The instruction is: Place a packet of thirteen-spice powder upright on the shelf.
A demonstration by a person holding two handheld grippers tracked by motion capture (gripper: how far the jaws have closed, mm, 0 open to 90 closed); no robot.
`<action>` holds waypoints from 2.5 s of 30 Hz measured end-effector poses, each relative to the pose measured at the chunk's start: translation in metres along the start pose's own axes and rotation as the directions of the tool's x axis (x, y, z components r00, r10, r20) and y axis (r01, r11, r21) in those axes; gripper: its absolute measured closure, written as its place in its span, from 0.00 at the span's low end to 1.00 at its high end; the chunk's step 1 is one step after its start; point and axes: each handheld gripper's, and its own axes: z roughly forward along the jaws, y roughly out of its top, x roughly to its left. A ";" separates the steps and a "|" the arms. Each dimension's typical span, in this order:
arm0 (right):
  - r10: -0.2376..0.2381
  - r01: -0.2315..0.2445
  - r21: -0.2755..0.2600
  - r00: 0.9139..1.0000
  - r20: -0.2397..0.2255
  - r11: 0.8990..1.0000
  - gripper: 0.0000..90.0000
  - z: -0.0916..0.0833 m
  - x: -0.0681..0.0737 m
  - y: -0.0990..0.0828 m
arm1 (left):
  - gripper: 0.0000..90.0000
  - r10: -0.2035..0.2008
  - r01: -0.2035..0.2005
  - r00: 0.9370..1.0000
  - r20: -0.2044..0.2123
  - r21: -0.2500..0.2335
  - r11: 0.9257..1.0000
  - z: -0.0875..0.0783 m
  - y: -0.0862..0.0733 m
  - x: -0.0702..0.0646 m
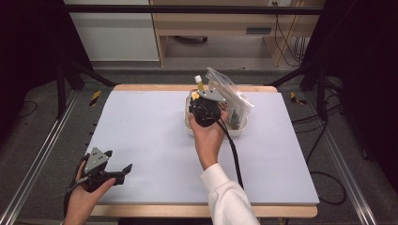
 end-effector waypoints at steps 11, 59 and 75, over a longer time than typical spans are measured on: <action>0.007 -0.006 -0.020 1.000 0.028 1.000 0.76 0.006 0.004 -0.009 | 0.12 0.009 -0.009 1.000 0.002 0.001 1.000 0.000 0.000 -0.001; -0.055 0.056 0.012 0.995 -0.084 0.998 0.60 0.006 0.003 -0.039 | 0.11 0.029 -0.029 1.000 0.007 0.018 0.999 0.004 0.001 -0.005; -0.104 0.118 0.056 0.974 -0.202 0.991 0.37 -0.024 0.000 -0.035 | 0.10 0.024 -0.024 1.000 0.002 0.019 1.000 0.003 0.001 -0.004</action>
